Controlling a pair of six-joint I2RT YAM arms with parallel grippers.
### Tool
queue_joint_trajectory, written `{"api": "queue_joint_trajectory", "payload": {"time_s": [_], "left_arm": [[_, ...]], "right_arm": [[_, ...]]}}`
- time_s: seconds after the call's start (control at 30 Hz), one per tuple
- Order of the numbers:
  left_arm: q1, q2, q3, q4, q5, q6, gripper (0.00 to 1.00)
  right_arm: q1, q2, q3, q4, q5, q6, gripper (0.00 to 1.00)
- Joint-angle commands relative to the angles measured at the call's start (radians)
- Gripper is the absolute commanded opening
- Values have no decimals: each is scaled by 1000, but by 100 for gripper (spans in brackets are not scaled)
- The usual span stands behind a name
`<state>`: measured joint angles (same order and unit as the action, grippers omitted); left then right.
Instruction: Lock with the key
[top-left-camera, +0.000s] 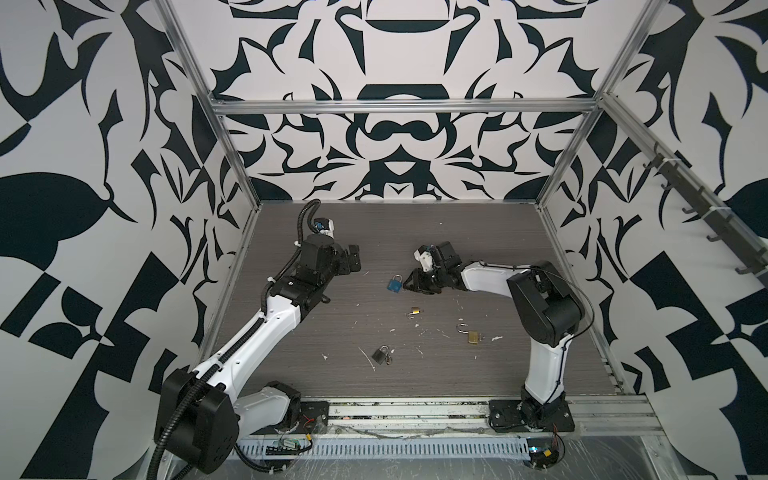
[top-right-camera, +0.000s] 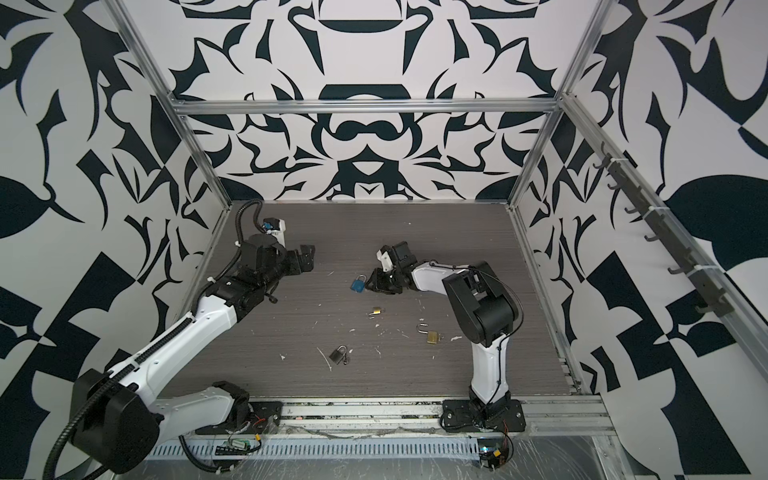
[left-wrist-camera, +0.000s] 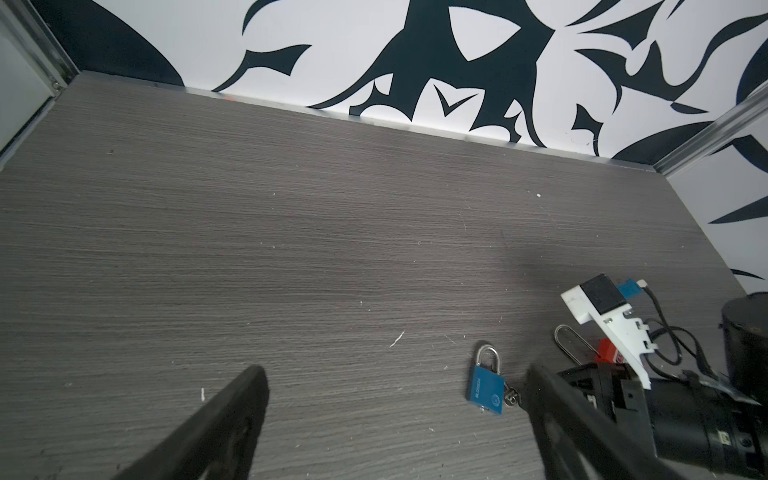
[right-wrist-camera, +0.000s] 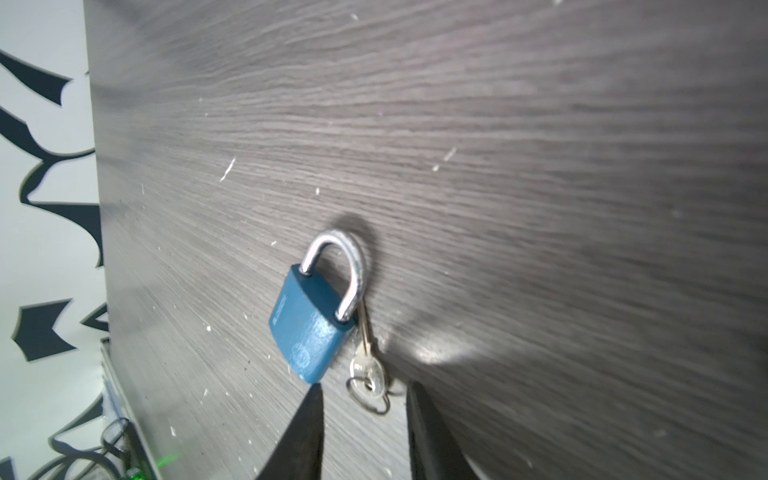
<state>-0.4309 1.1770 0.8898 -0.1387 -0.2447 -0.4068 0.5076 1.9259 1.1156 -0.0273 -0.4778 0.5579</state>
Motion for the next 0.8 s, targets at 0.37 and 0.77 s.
{"api": "queue_joint_trajectory", "payload": {"time_s": [0.37,0.77], "left_arm": [[3,69,48,-269,175,-573,100],[-291,347,172,-408,116,-1068,92]], "right_arm": [[6,-593,-185,-189,331,-346,80],[14,-896,-585,199,571,-331,77]]}}
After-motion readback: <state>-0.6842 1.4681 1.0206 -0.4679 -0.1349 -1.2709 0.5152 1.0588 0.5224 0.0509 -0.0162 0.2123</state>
